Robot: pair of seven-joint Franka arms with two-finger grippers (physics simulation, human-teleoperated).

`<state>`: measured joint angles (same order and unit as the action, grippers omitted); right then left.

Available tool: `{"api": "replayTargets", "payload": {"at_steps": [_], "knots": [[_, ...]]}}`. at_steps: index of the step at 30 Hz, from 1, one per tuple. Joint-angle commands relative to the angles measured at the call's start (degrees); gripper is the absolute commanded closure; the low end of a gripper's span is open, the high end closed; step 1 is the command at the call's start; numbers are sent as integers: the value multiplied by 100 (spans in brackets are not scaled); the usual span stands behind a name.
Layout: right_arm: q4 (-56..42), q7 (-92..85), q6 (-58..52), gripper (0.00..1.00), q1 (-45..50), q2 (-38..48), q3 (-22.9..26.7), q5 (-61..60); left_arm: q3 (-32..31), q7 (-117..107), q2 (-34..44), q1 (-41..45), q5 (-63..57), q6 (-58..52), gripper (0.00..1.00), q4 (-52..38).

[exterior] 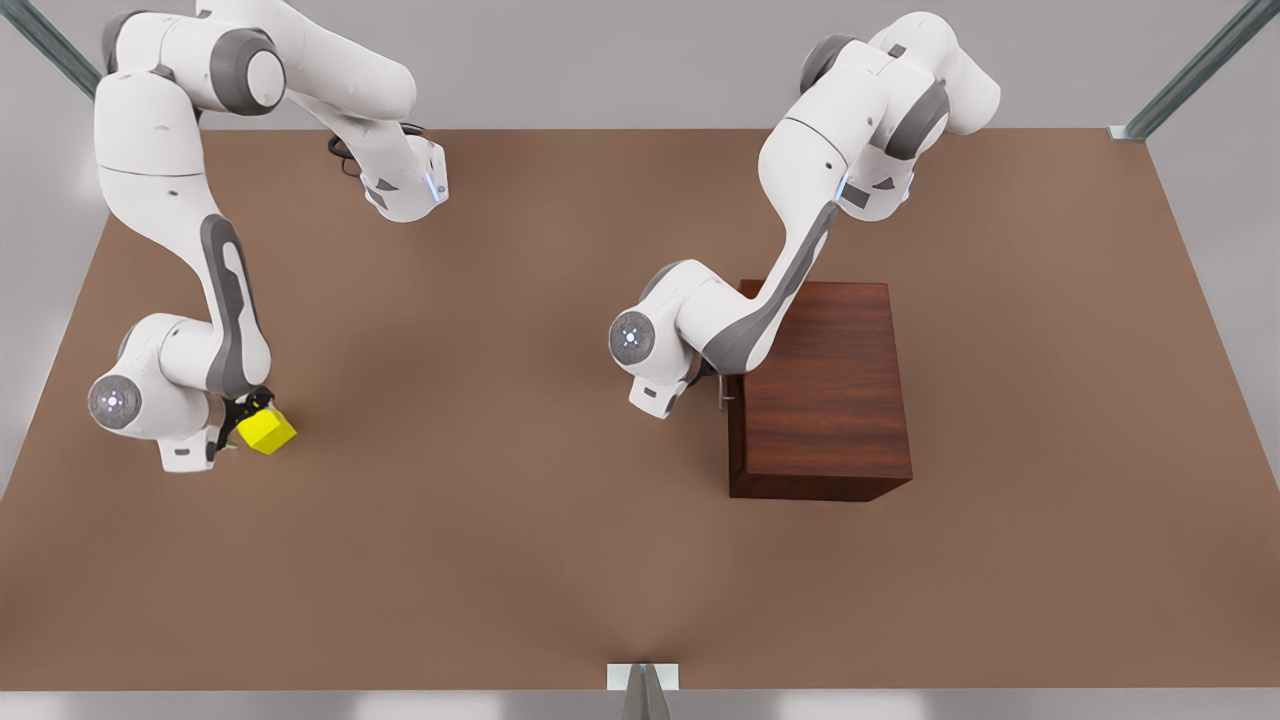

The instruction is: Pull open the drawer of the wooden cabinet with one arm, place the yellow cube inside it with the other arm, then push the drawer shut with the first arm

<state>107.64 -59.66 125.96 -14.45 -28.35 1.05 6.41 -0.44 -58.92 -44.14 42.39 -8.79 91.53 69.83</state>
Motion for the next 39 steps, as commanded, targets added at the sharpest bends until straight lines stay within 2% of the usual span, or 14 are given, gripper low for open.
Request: {"api": "replayTargets", "payload": {"at_steps": [1, 35, 38, 39], "knots": [[90, -248, 509, 0, -49, 5, 0, -8, 0, -366, 2, 6, 44, -4, 0, -57], [1048, -248, 1898, 0, -374, -206, 0, 1, -18, -700, -543, 472, 352, -83, 0, -1226], [1074, -248, 1977, 0, -383, -241, 0, 1, 9, -691, -473, 472, 484, -381, 0, -1463], [1074, -248, 1994, 6, -383, -241, 0, 1, 18, -629, -140, 375, 519, -908, 0, -1463]]}}
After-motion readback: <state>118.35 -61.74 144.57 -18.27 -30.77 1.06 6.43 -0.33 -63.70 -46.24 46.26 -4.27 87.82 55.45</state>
